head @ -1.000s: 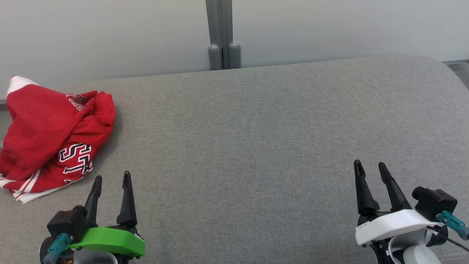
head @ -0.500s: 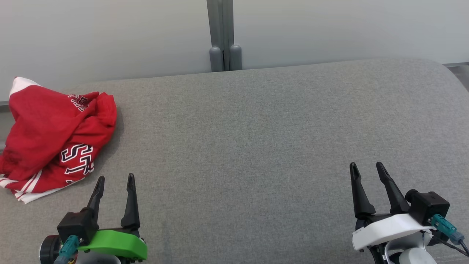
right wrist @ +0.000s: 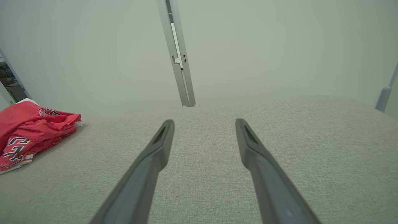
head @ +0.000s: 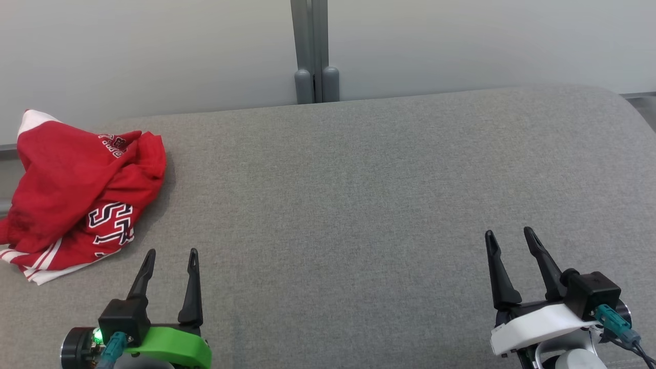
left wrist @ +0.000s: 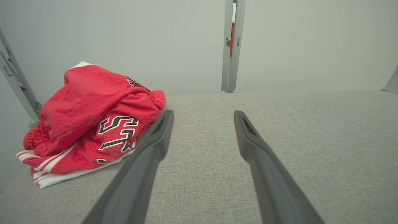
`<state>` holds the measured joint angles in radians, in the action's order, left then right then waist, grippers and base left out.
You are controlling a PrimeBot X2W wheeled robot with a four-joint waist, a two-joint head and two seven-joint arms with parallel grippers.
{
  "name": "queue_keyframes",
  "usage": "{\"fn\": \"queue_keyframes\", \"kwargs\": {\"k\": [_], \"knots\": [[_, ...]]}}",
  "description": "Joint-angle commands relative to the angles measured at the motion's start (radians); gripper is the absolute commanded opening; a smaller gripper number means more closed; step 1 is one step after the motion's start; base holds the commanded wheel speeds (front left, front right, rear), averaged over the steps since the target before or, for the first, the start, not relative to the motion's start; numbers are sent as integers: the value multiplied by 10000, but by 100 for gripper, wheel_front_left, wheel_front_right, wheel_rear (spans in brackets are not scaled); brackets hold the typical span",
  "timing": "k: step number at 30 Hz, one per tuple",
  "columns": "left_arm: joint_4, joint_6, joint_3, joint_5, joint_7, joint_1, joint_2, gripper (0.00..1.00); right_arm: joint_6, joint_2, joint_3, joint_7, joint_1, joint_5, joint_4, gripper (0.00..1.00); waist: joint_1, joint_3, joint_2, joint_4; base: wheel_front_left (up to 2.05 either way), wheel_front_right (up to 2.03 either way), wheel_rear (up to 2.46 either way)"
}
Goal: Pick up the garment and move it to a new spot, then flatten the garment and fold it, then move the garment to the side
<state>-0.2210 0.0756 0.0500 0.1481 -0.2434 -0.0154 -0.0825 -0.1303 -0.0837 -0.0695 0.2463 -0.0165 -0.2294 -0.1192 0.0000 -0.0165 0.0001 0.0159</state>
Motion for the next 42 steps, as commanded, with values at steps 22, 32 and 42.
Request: {"fn": "queue_keyframes", "kwargs": {"k": [22, 32, 42], "knots": [[591, -266, 99, -176, 455, 331, -112, 100, -6, -212, -10, 196, -58, -40, -470, 100, 0, -34, -1, 70, 0, 0, 0], [777, -401, 79, -27, 786, 420, -185, 100, -6, -216, -72, 196, 10, -118, -629, 100, 0, -56, -1, 74, 0, 0, 0], [736, -452, 114, 74, 728, 413, -262, 100, -6, -220, -122, 196, -27, -126, -528, 100, 0, -38, -1, 133, 0, 0, 0]]}}
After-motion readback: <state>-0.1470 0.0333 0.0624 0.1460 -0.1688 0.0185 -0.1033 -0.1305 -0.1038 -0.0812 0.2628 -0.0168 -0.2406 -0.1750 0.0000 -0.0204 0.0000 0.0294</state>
